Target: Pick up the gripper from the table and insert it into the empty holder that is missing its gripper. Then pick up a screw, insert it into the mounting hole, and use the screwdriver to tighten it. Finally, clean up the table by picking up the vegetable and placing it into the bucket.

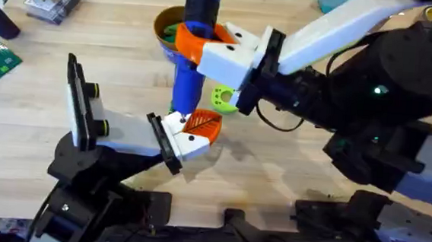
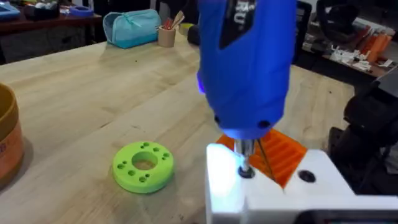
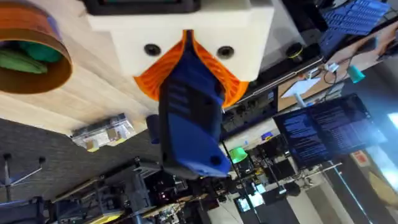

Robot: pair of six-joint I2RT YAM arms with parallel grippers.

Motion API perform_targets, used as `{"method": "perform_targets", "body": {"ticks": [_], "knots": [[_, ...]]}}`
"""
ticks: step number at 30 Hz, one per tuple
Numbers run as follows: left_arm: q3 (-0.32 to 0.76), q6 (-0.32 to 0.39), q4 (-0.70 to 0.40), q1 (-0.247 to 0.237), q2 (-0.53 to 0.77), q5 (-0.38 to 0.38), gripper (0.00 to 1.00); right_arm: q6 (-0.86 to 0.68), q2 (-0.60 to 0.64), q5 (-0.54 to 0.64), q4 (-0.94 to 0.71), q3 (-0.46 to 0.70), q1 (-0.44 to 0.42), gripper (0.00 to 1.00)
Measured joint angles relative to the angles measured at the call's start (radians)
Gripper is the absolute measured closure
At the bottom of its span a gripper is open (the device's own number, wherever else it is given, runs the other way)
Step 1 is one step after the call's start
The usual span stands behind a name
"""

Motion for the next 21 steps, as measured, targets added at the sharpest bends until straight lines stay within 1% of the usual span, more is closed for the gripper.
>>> {"method": "perform_targets", "body": {"ticks": [21], "knots": [[0.000,0.000,0.000,0.000,0.000,0.000,0.985,0.000,0.000,-0.008,0.010,0.000,0.000,0.978]]}}
